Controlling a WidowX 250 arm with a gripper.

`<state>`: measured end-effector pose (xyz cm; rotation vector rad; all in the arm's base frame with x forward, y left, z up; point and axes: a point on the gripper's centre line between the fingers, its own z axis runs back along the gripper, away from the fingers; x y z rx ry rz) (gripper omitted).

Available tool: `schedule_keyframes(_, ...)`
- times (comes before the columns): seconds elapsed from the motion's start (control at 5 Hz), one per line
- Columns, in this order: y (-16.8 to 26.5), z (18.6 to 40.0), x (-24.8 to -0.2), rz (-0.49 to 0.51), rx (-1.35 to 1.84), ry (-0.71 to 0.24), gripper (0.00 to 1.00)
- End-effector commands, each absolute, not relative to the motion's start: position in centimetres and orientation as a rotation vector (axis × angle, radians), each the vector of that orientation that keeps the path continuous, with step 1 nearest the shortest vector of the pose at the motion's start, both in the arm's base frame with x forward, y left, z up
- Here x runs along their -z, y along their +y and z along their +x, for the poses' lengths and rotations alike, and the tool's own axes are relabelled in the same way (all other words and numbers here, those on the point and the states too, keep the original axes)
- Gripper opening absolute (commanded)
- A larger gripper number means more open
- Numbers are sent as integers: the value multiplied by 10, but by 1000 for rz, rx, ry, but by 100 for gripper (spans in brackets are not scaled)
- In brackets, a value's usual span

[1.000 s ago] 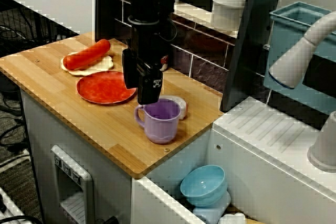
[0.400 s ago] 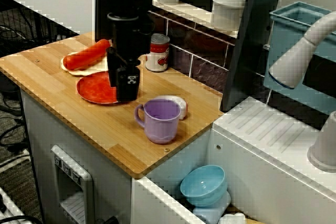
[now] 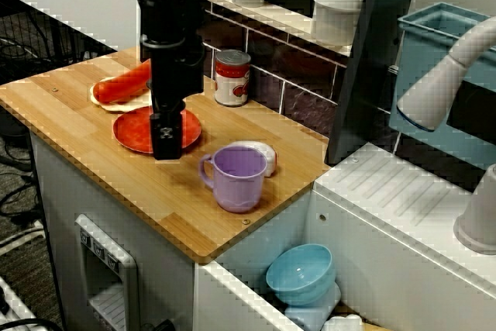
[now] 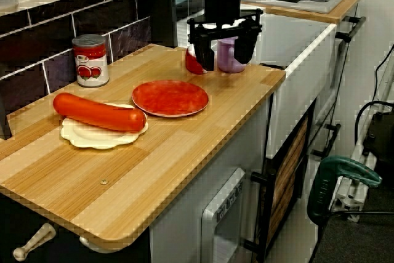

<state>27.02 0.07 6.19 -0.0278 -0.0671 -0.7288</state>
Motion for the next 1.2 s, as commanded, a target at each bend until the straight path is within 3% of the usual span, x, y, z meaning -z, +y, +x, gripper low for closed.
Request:
schedule_keyframes(0.0,-10,284,-73,10,1015,-133,100)
schedule_keyframes(0.4,-17,286,-65,24,1047,-99,100)
schedule_keyframes(0.6,-18,287,-62,27,1062,-85,0)
schedule_keyframes(1.0,-22,289,-56,27,1073,-78,0)
